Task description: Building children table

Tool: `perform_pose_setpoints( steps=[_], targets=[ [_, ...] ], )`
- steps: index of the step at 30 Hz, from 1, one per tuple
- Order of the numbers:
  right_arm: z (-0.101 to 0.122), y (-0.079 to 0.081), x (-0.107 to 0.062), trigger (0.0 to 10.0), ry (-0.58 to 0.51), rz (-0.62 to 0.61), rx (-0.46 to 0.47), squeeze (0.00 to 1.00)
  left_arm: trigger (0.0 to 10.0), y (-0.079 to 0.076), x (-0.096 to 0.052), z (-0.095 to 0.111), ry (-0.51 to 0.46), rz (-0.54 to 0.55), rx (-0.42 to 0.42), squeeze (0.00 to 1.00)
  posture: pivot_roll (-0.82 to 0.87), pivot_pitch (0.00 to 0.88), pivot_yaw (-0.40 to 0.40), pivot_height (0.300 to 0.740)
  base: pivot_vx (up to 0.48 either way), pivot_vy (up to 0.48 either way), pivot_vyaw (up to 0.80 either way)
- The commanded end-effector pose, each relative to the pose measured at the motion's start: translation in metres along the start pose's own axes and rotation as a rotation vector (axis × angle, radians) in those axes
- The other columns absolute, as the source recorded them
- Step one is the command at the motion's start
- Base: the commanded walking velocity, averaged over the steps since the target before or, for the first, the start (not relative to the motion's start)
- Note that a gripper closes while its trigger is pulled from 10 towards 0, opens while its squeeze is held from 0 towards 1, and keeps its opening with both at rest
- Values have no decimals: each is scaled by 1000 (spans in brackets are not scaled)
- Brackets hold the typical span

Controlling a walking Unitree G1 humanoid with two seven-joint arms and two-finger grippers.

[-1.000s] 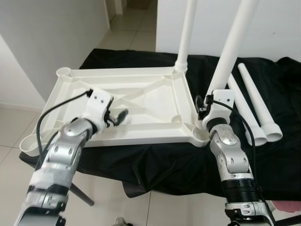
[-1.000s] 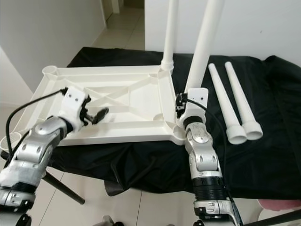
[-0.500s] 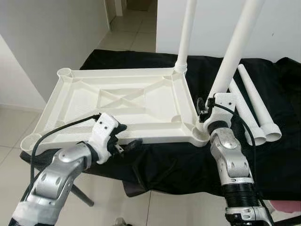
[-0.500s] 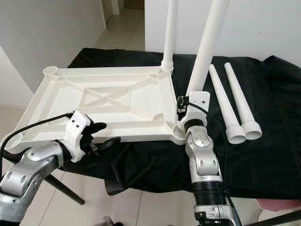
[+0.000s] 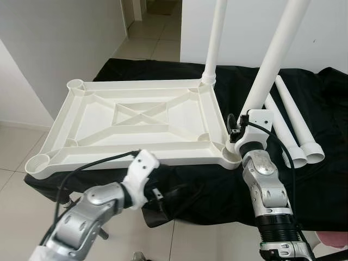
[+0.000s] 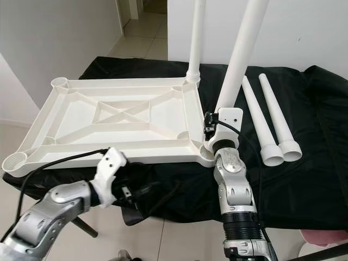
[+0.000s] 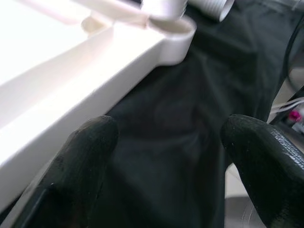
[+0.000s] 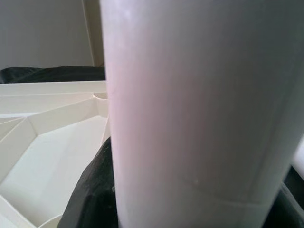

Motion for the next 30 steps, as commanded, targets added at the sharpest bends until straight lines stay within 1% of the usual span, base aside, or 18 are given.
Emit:
perform_pose_setpoints(
  steps=[1, 2, 3, 5, 6, 9, 10, 13, 16, 17, 18, 21, 23, 24, 25, 26, 27, 30],
  targets=[
    [1, 2, -2, 10000, -13, 13, 7, 0, 10000, 3, 2, 1, -4, -2, 22, 0, -56, 0, 31, 740, 0, 0, 0],
    [0, 3, -3, 10000, -11, 18, 12, 0, 10000, 11, 4, 4, -10, 28, 34, 0, -53, 0, 29, 740, 0, 0, 0],
    [0, 3, -3, 10000, -11, 18, 12, 0, 10000, 11, 4, 4, -10, 28, 34, 0, -53, 0, 29, 740, 0, 0, 0],
    [-2, 6, -4, 10000, -10, 35, 12, 0, 10000, 27, 4, 3, 18, 58, 98, 0, -51, 0, 28, 740, 0, 0, 0],
    [-2, 6, -4, 10000, -10, 35, 12, 0, 10000, 27, 4, 3, 18, 58, 98, 0, -51, 0, 28, 740, 0, 0, 0],
    [-5, 10, -4, 10000, -3, 66, -25, 0, 10000, 43, -3, 0, 58, 54, 170, 0, -50, 4, 30, 740, 0, 0, 0],
    [-6, 10, -5, 10000, -5, 76, -25, 0, 10000, 51, -5, -1, 77, 62, 204, 0, -49, 7, 28, 740, 0, 0, 0],
    [-6, 11, -5, 10000, -8, 81, -23, 0, 10000, 57, -6, -1, 89, 69, 226, 0, -48, 9, 29, 740, 0, 0, 0],
    [-7, 11, -5, 10000, -7, 96, -27, 0, 10000, 84, -6, -1, 137, 124, 302, 0, -53, 22, 38, 740, 0, 0, 0],
    [-7, 11, -5, 10000, -7, 96, -27, 0, 10000, 84, -6, -1, 137, 124, 302, 0, -53, 22, 38, 740, 0, 0, 0],
    [-7, 12, -6, 10000, -7, 105, -29, 0, 10000, 91, -5, 0, 144, 138, 312, 0, -54, 25, 41, 740, 0, 0, 0],
    [-7, 13, -7, 10000, -10, 116, -32, 0, 10000, 93, -2, 2, 136, 144, 310, 0, -59, 29, 42, 740, 0, 0, 0],
    [-9, 13, -10, 10000, -14, 132, -40, 0, 10000, 83, 5, 7, 104, 105, 315, 0, -66, 38, 45, 740, 0, 0, 0],
    [-9, 13, -10, 10000, -14, 132, -40, 0, 10000, 83, 5, 7, 104, 105, 315, 0, -66, 38, 45, 740, 0, 0, 0],
    [-11, 12, -12, 10000, -12, 137, -42, 0, 10000, 77, 9, 9, 86, 78, 312, 0, -68, 40, 45, 740, 0, 0, 0],
    [-11, 12, -12, 10000, -12, 137, -42, 0, 10000, 77, 9, 9, 86, 78, 312, 0, -68, 40, 45, 740, 0, 0, 0],
    [-17, 8, -16, 10000, 0, 140, -52, 0, 10000, 67, 12, 10, 69, 44, 301, 0, -68, 44, 47, 740, 0, 0, 0],
    [-21, 4, -18, 10000, 8, 142, -56, 0, 10000, 60, 14, 10, 59, 17, 299, 0, -73, 48, 50, 740, 0, 0, 0]
  ],
)
Point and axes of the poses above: a point about 5 cm out from each wrist's last joint towards the gripper, its own x axis pointing out of the wrist towards the gripper, its own z axis along the axis of the wrist's last joint, y = z × x, the point moved 6 cm from there along x, pointing out of the wrist towards the gripper, and after that the axes turned 15 degrees about x, right-handed, at the moved point
